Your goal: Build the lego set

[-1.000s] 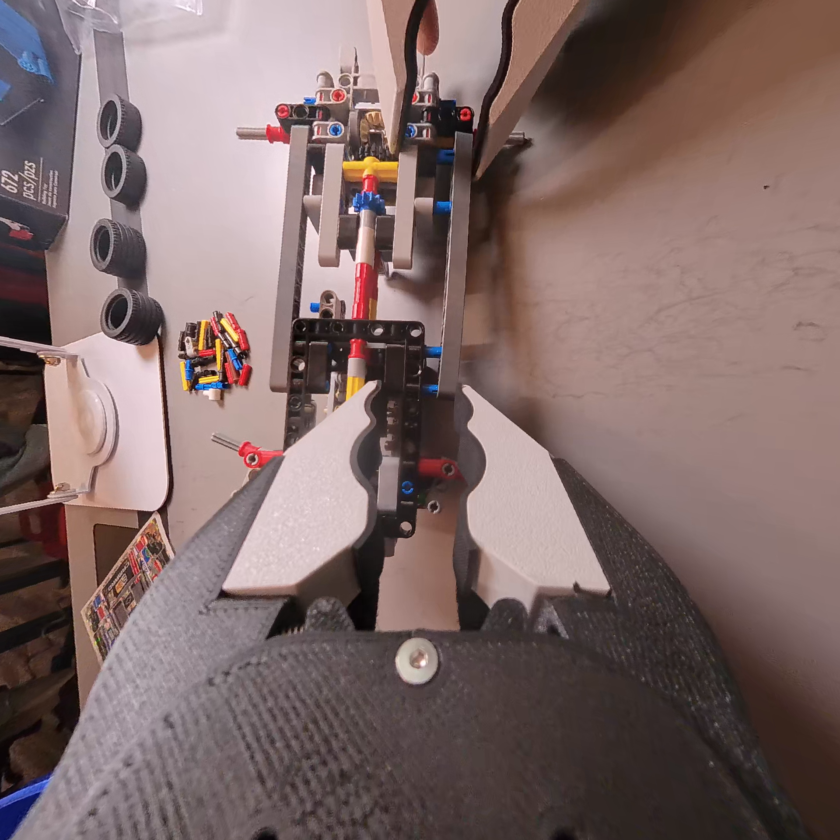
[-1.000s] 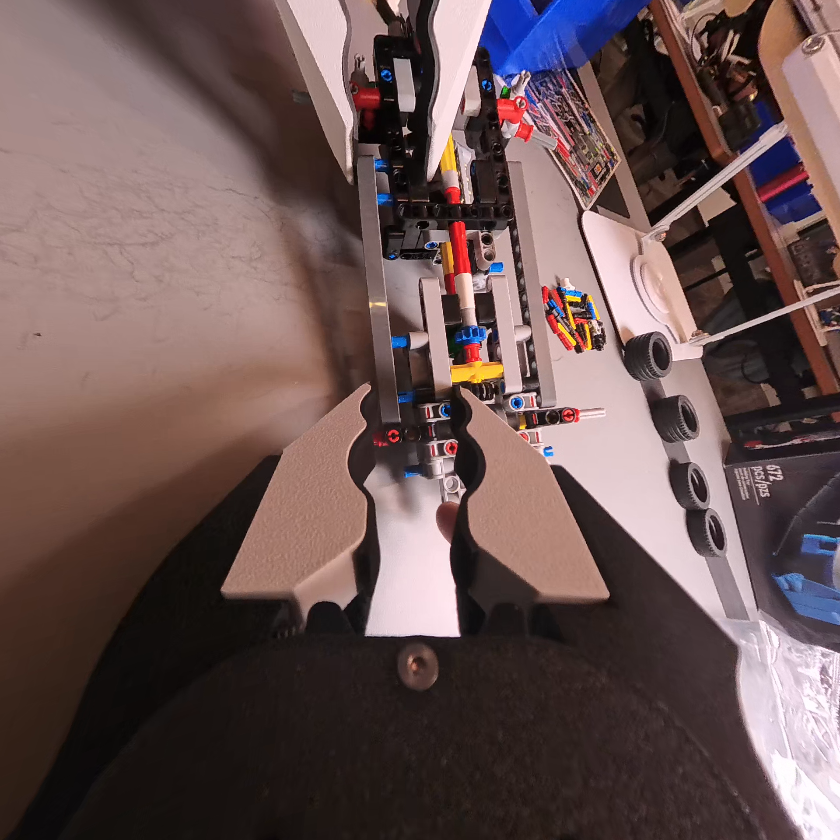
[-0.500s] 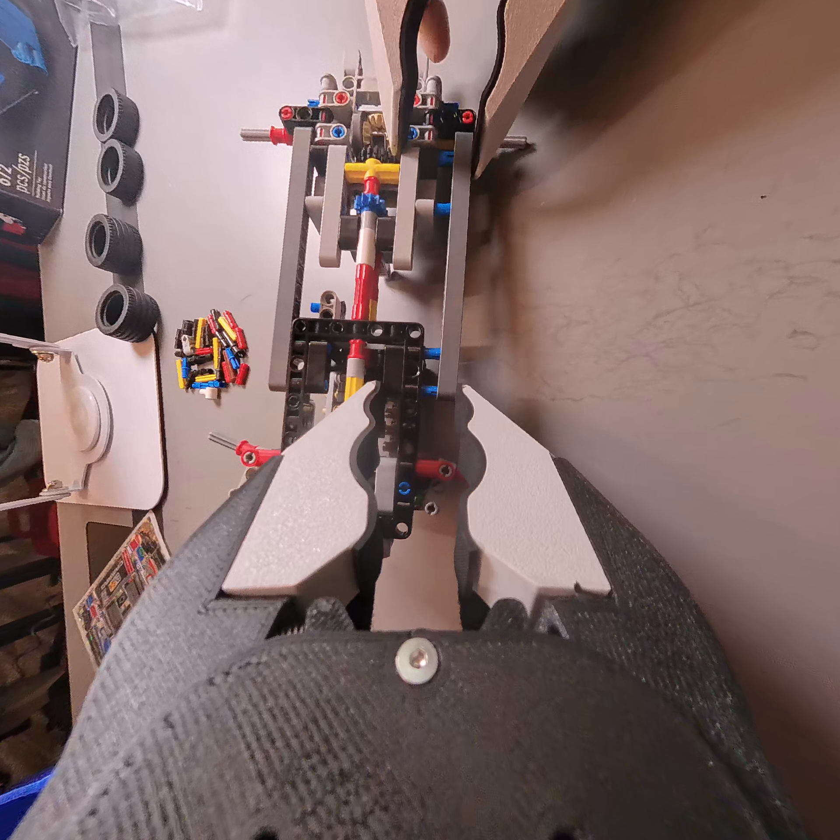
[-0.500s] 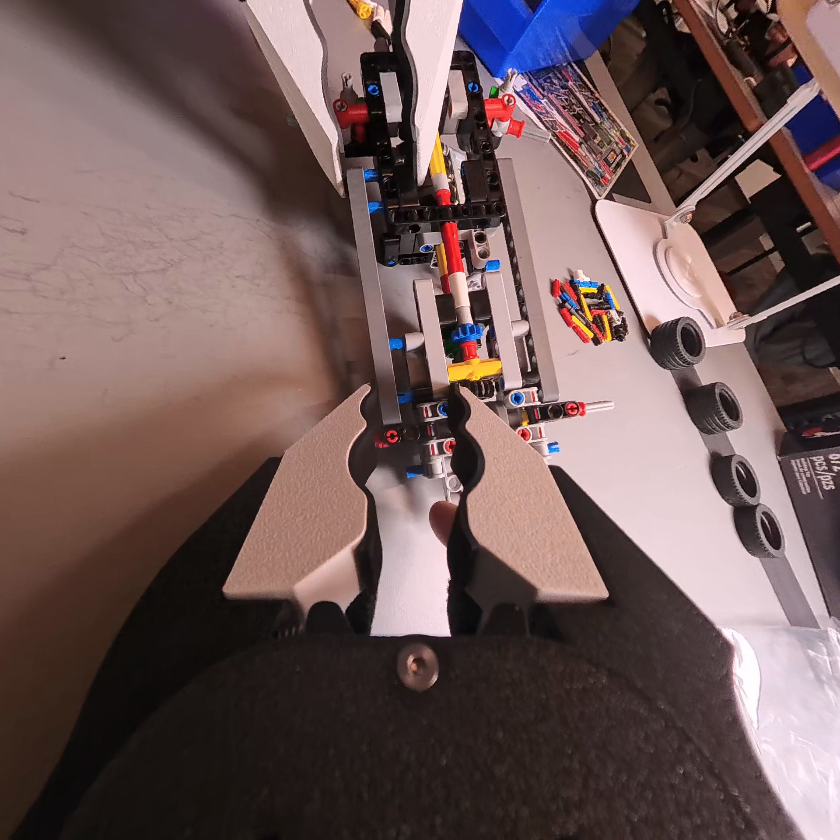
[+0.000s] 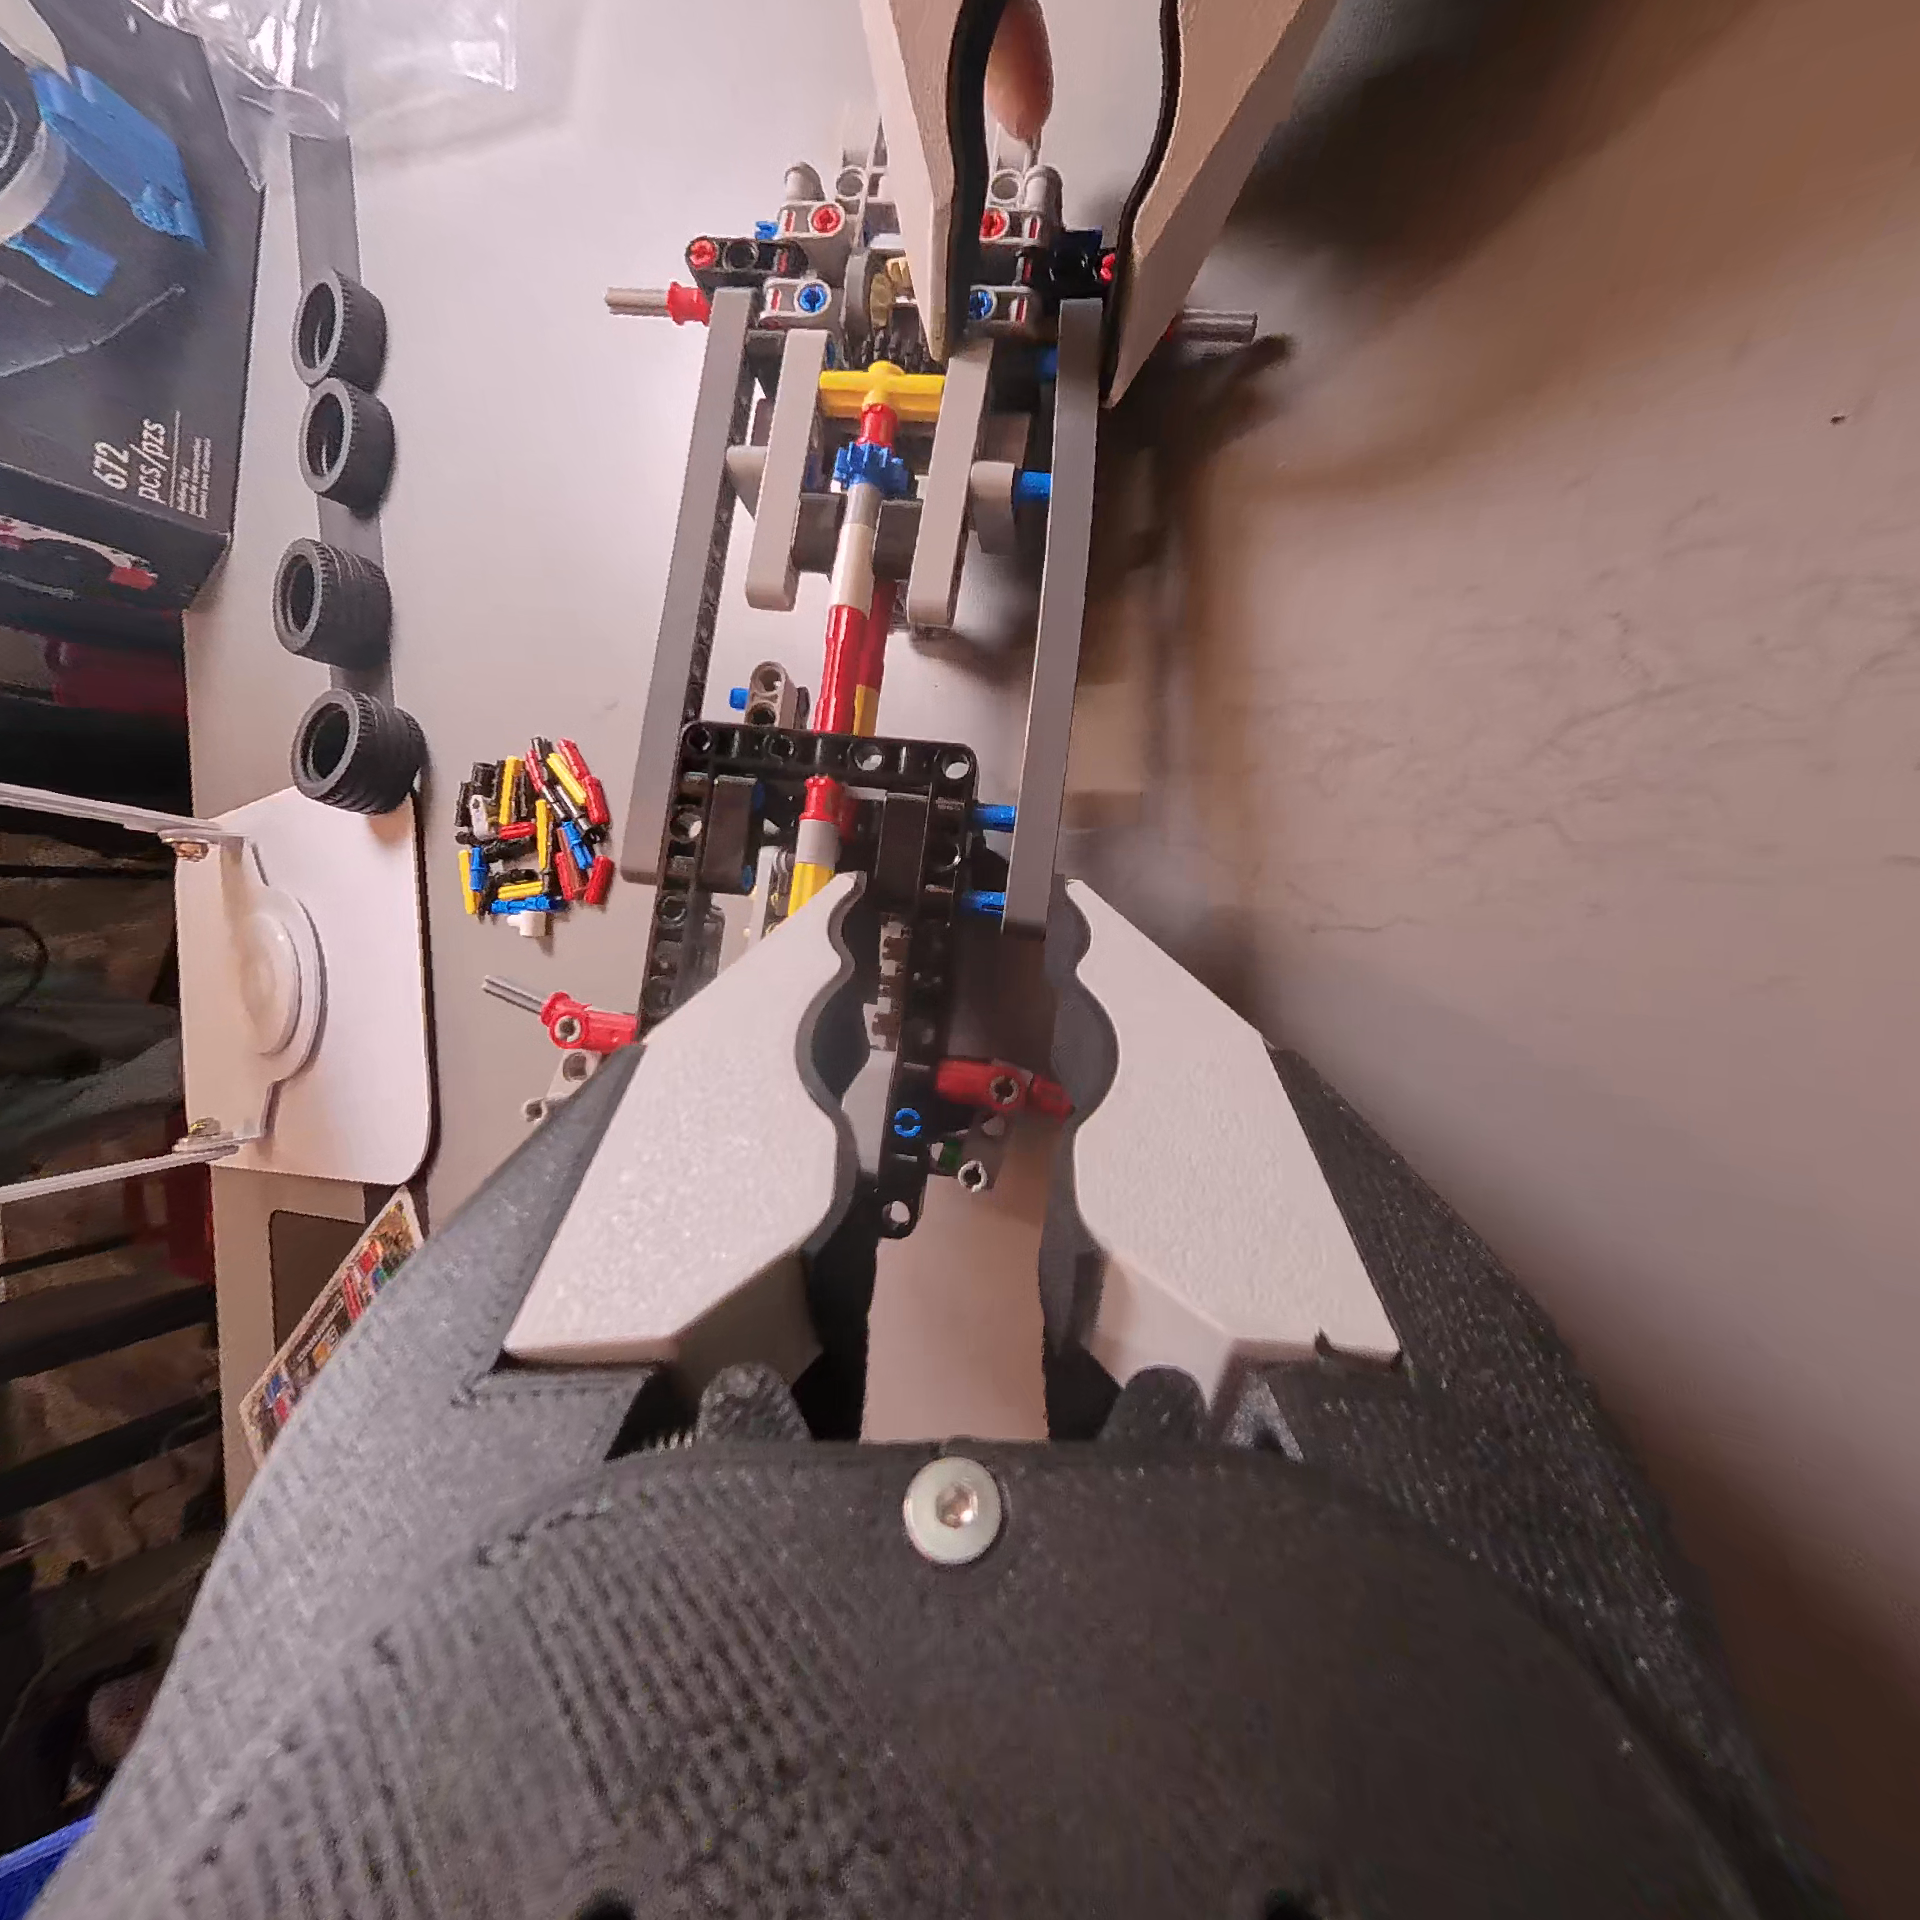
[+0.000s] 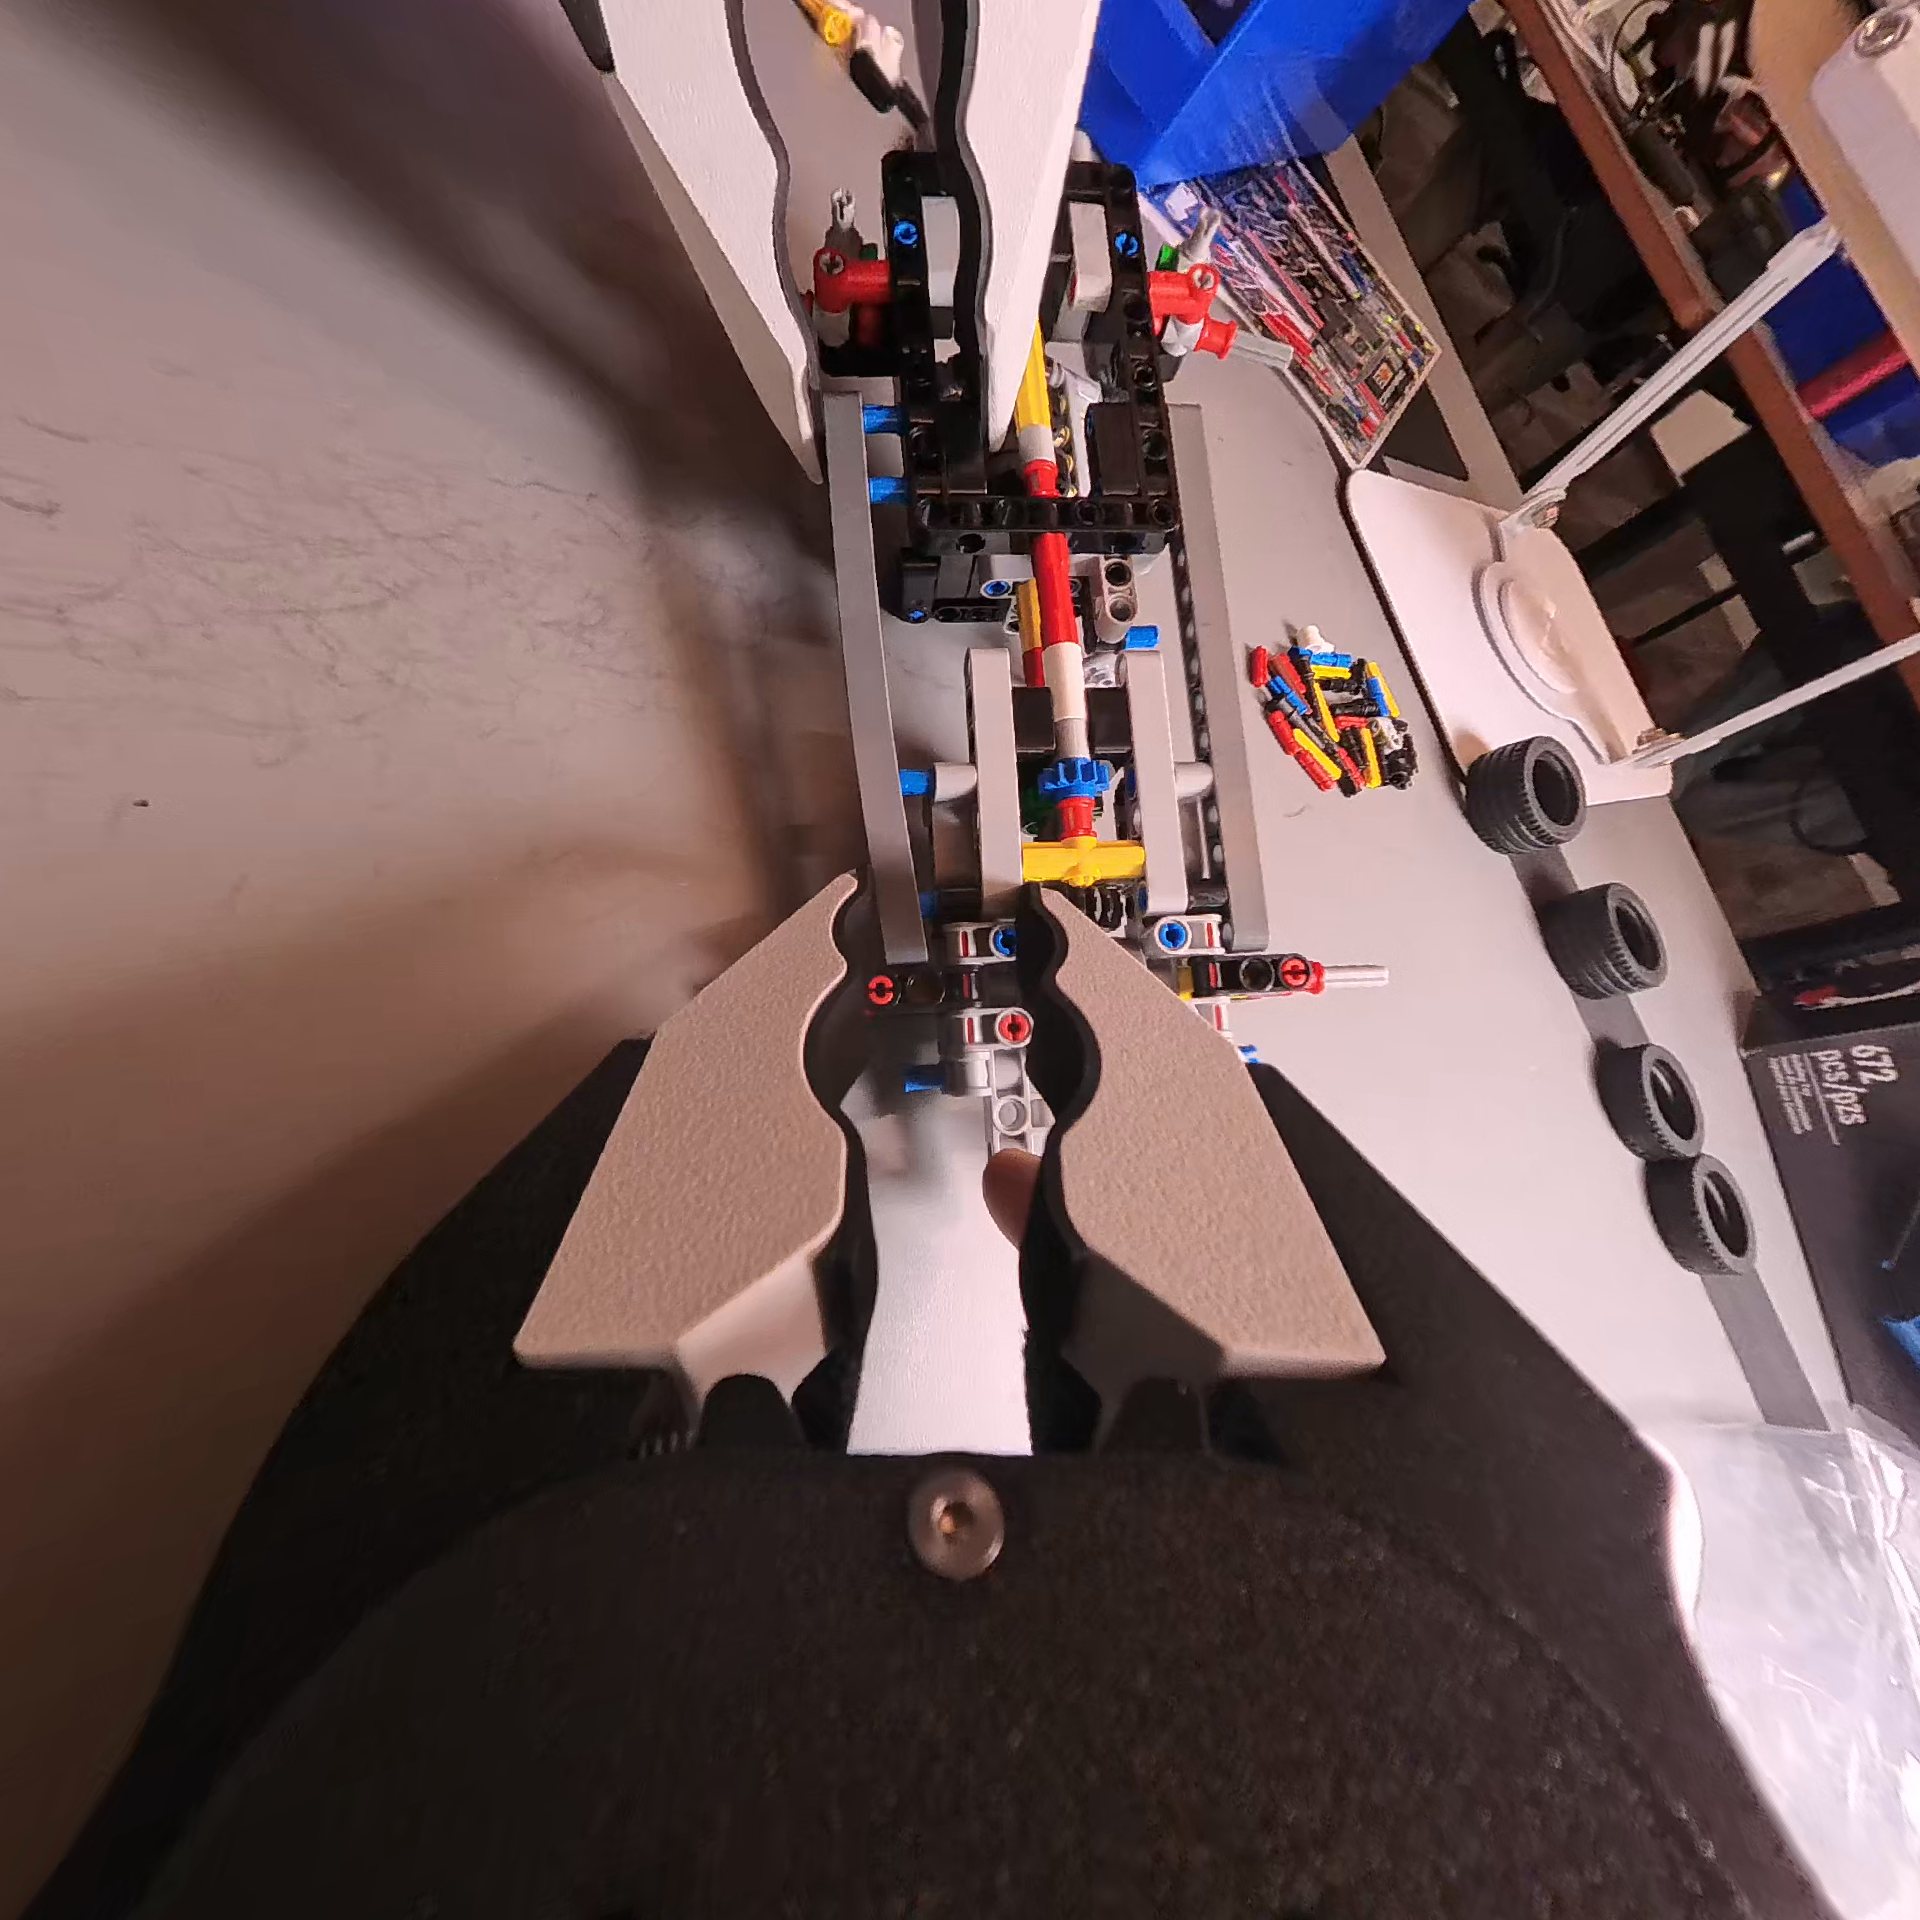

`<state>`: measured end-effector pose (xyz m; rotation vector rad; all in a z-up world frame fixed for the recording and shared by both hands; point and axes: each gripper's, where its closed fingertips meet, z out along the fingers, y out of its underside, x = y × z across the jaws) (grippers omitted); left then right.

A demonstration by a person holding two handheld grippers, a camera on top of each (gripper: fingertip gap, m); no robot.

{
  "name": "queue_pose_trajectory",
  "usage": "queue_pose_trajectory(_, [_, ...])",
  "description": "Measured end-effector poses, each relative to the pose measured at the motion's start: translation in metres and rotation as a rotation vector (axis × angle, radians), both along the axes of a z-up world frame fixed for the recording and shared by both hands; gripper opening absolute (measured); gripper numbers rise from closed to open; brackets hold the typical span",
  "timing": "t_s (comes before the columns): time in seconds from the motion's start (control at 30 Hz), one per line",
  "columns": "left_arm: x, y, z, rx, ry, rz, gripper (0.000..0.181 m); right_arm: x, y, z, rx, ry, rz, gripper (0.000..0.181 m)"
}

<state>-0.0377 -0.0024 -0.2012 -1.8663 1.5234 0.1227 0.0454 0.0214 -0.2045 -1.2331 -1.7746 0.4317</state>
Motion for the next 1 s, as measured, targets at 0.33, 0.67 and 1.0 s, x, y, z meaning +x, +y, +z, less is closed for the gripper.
queue_pose_trajectory(0.33, [0.001,0.005,-0.001,0.071,-0.025,0.027,0.031,0.001,0.005,0.000,0.017,0.010,-0.026,0.024])
queue_pose_trajectory(0.67, [0.000,0.004,-0.003,0.043,0.017,0.045,0.044,-0.001,0.005,-0.001,0.018,0.002,-0.030,0.023])
queue_pose_trajectory(1.0, [0.027,-0.001,0.025,-0.001,-0.109,0.002,0.051,-0.001,0.006,-0.001,0.004,0.007,-0.034,0.023])
